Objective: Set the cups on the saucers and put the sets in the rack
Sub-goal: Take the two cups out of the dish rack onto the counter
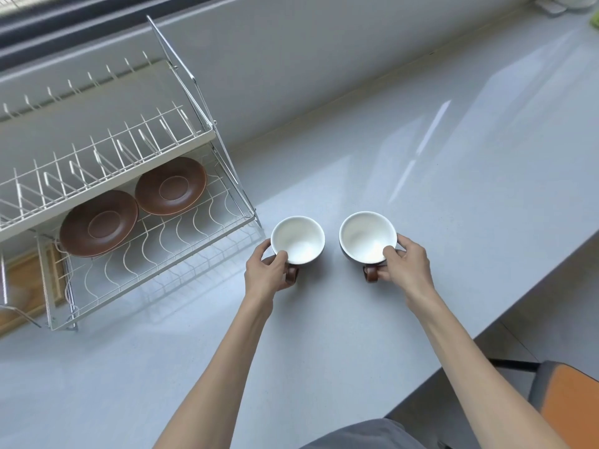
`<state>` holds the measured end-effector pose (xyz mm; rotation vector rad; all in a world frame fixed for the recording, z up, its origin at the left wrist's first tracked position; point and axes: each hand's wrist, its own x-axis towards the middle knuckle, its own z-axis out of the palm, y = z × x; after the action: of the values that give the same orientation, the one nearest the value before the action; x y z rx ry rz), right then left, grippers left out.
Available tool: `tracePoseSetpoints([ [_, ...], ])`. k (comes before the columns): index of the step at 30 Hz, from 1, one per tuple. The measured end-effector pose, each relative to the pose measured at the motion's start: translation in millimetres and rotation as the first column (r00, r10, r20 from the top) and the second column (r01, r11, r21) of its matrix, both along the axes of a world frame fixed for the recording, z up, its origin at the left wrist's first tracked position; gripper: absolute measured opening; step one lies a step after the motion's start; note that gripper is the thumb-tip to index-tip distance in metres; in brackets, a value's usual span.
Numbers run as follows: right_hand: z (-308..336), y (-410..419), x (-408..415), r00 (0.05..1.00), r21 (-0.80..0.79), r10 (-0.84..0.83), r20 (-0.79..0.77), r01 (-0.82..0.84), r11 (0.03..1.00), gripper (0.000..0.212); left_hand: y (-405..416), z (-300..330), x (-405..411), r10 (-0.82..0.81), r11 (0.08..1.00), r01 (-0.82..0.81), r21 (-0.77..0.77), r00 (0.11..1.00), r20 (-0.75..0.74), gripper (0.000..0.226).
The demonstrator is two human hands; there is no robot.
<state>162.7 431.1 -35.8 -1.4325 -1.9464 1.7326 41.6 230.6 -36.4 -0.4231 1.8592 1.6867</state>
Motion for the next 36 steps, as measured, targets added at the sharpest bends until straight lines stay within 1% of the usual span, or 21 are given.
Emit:
tracePoseSetpoints([
  [8, -9, -1, 5, 1.000, -0.050, -0.020, 0.008, 0.020, 0.999, 0.049, -2, -2, -1, -0.001, 1.000, 0.001, 0.012, 1.000, 0.011, 0.052],
  [20, -13, -1, 9, 0.999, -0.061, -0.023, 0.032, 0.025, 0.998, 0.052, -5, -7, -1, 0.009, 0.999, -0.010, 0.032, 0.999, 0.033, 0.051],
  [25, -6, 0, 9, 0.999, -0.050, 0.029, 0.045, -0.026, 0.998, 0.048, -7, -4, -1, -0.052, 0.998, 0.052, 0.035, 0.998, 0.021, 0.051],
  [28, 3, -2, 9, 0.990, -0.022, 0.075, 0.120, -0.073, 0.997, 0.046, -10, -2, -2, -0.139, 0.990, 0.139, -0.019, 0.990, -0.014, 0.052],
  [30, 7, -3, 9, 0.977, 0.049, 0.106, 0.186, -0.117, 0.992, 0.050, -12, 0, -3, -0.205, 0.976, 0.203, -0.077, 0.978, -0.025, 0.053],
  [32, 18, -6, 7, 0.938, 0.154, 0.159, 0.307, -0.214, 0.965, 0.055, -15, 4, -4, -0.272, 0.956, 0.267, -0.119, 0.962, -0.029, 0.052],
  [34, 33, -14, 6, 0.875, 0.269, 0.185, 0.447, -0.329, 0.905, 0.056, -18, 9, -5, -0.339, 0.931, 0.329, -0.155, 0.940, -0.042, 0.050],
  [36, 40, -20, 3, 0.840, 0.398, 0.173, 0.514, -0.413, 0.819, 0.058, -24, 13, -6, -0.399, 0.902, 0.382, -0.203, 0.916, -0.052, 0.051],
])
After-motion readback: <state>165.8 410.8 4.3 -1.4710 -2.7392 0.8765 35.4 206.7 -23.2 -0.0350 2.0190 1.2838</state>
